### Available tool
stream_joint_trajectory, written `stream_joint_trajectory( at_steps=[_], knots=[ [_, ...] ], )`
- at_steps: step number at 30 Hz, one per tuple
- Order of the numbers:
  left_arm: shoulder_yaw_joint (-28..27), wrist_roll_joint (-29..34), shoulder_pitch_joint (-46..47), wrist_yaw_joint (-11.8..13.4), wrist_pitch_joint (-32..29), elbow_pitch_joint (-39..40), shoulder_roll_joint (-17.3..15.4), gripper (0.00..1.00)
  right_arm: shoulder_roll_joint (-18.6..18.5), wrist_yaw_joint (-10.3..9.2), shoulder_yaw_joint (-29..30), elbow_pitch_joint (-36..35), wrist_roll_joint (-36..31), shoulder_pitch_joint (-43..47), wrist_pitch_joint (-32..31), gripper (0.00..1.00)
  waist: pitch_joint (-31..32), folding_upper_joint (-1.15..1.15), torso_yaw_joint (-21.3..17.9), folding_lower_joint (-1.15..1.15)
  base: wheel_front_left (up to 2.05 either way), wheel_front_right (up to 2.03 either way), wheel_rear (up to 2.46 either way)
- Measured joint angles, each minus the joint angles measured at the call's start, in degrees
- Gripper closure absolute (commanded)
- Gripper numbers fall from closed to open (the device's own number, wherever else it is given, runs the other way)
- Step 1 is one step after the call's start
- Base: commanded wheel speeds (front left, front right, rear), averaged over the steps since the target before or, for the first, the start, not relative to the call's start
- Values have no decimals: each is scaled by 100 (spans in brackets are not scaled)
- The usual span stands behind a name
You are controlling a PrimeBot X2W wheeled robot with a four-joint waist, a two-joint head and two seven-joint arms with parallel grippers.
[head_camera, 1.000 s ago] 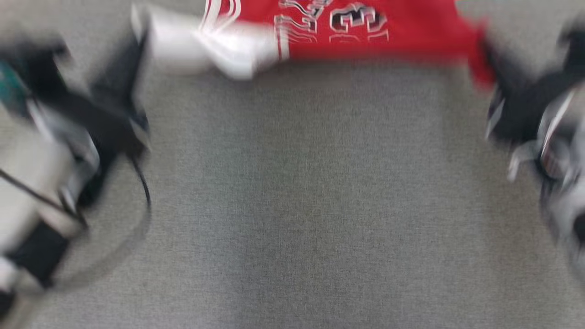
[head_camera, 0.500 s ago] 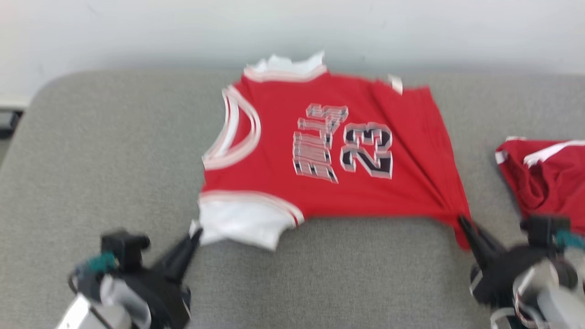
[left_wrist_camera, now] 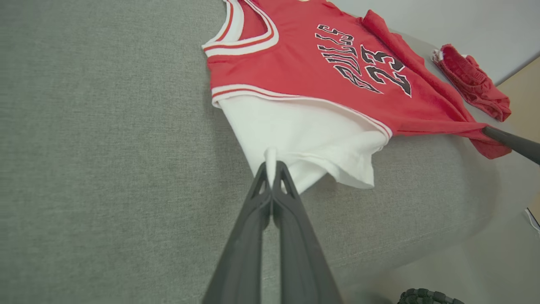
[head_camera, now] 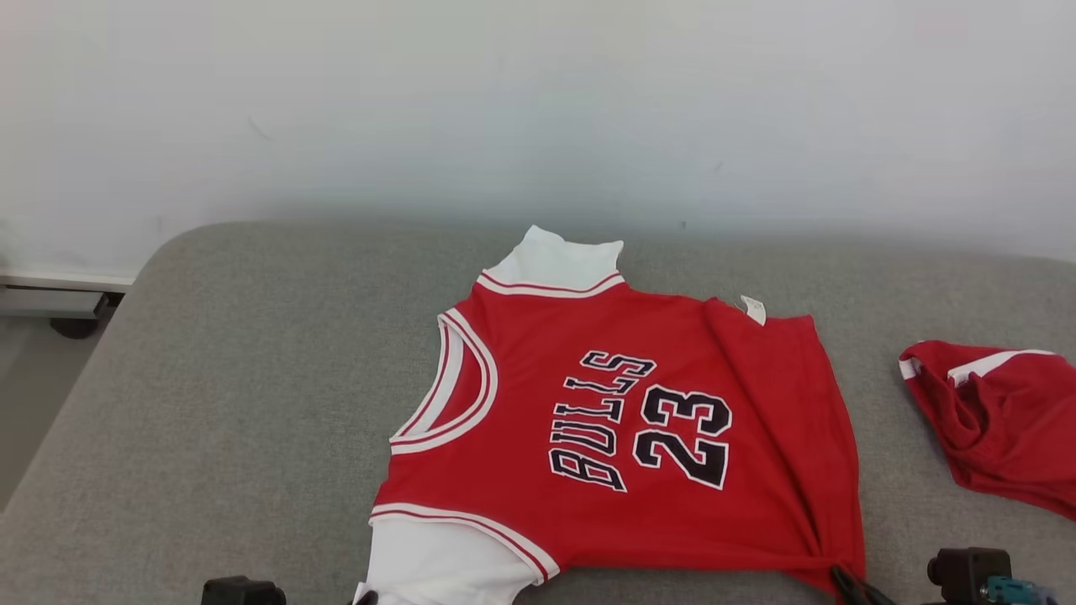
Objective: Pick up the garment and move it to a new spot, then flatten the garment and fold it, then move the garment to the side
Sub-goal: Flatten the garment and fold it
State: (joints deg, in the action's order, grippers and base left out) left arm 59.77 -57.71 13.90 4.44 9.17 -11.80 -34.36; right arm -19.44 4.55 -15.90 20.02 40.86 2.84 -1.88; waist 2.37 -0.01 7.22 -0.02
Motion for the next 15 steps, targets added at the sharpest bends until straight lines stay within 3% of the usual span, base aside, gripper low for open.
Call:
stream_joint_trajectory(
  at_steps=[12,13,14,15],
  knots=[
    [10,-235,-213,113,-256,-38,171,100,-33,-211,-133,-16,-175,44,-272,100,28,1,-24,2,0,0,0],
    [-11,-267,-213,122,-257,-45,181,100,-32,-212,-130,-29,-172,44,-274,86,22,1,-28,2,0,0,0],
    [-29,-309,-213,155,-257,-46,185,36,-31,-218,-120,-58,-171,44,-272,39,16,1,-32,2,0,0,0],
    [-59,-341,-215,160,-256,-49,180,0,-27,-237,-101,-110,-154,45,-271,8,11,1,-34,2,0,0,0]
  ],
)
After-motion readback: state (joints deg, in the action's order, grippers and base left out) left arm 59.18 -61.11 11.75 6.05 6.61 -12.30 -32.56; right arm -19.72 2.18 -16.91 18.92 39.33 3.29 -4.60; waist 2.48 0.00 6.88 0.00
